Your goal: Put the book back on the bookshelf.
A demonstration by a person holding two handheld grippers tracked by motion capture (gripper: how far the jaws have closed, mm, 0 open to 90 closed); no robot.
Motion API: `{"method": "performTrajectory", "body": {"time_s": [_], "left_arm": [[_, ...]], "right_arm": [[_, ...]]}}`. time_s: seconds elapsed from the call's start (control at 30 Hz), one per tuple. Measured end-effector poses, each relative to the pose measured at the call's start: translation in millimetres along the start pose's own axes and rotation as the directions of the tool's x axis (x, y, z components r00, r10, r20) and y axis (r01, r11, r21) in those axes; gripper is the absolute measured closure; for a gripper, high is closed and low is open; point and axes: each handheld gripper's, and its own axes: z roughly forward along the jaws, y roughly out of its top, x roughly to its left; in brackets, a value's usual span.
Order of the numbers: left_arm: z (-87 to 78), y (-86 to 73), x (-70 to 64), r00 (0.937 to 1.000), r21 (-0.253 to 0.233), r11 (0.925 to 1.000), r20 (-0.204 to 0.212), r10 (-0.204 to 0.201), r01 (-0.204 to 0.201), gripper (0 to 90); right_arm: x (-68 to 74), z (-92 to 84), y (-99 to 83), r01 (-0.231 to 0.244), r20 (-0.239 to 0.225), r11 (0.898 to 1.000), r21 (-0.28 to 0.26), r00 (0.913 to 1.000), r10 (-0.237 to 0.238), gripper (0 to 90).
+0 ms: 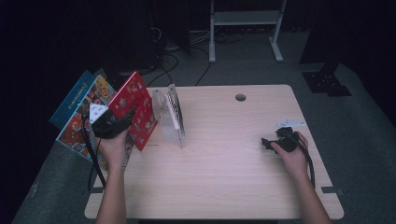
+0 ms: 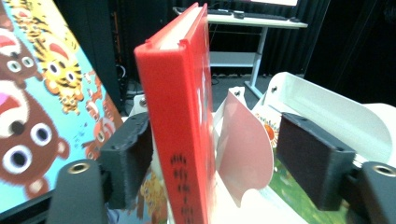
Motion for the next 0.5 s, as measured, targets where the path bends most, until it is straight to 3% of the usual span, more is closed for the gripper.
{"method": "performTrajectory", "body": {"time_s": [0.5], "left_arm": [[-27.7, -8.0, -13.5, 0.9997, 0.035, 0.9993, -0.023, 0.011, -0.01, 6.4]], "right_arm": [[0.0, 0.0, 0.0, -0.001, 0.0, 1.0, 0.0, 1.0, 0.001, 12.6]]}}
